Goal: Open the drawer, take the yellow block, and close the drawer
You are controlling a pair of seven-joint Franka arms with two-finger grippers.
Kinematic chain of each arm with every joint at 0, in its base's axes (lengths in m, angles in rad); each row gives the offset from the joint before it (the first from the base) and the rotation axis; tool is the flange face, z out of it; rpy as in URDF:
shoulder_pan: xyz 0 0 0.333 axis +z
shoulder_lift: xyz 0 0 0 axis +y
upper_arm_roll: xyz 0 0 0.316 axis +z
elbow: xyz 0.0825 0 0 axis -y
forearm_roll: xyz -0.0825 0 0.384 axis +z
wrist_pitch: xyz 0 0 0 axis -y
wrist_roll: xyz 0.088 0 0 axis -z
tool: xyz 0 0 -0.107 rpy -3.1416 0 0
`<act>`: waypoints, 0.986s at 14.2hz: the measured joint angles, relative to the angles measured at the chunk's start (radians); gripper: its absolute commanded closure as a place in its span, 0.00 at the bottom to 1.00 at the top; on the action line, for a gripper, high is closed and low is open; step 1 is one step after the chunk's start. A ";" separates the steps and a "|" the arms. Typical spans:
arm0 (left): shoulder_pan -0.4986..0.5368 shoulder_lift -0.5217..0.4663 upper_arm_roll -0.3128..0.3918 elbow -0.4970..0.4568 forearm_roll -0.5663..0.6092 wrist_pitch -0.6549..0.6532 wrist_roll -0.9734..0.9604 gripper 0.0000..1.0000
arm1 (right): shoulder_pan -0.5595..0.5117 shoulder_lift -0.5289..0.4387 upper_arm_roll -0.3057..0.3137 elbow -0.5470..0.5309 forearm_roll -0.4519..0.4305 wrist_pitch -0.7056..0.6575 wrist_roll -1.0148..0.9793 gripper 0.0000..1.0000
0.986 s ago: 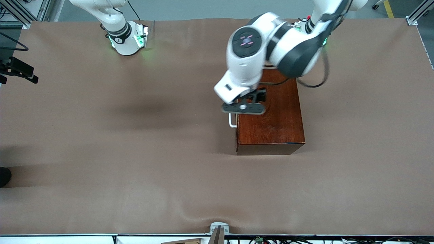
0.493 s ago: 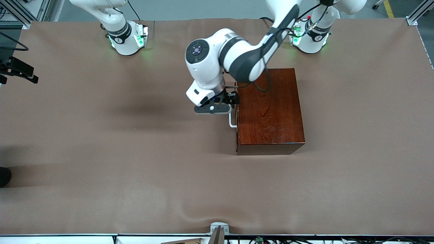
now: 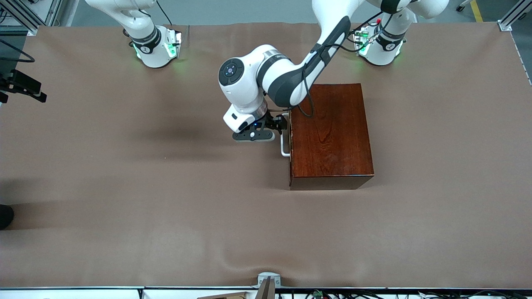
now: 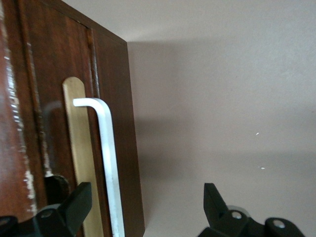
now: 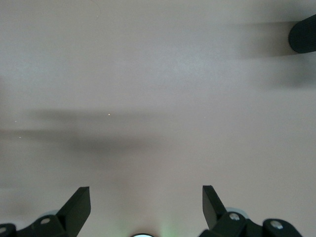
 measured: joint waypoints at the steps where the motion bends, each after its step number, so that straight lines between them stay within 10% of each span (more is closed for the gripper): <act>1: -0.003 0.009 0.001 0.000 0.002 0.000 0.000 0.00 | 0.000 0.000 0.000 0.000 0.000 0.000 0.000 0.00; 14: -0.008 0.035 0.005 -0.005 0.010 -0.021 -0.064 0.00 | 0.000 0.000 0.000 0.000 0.000 0.000 0.000 0.00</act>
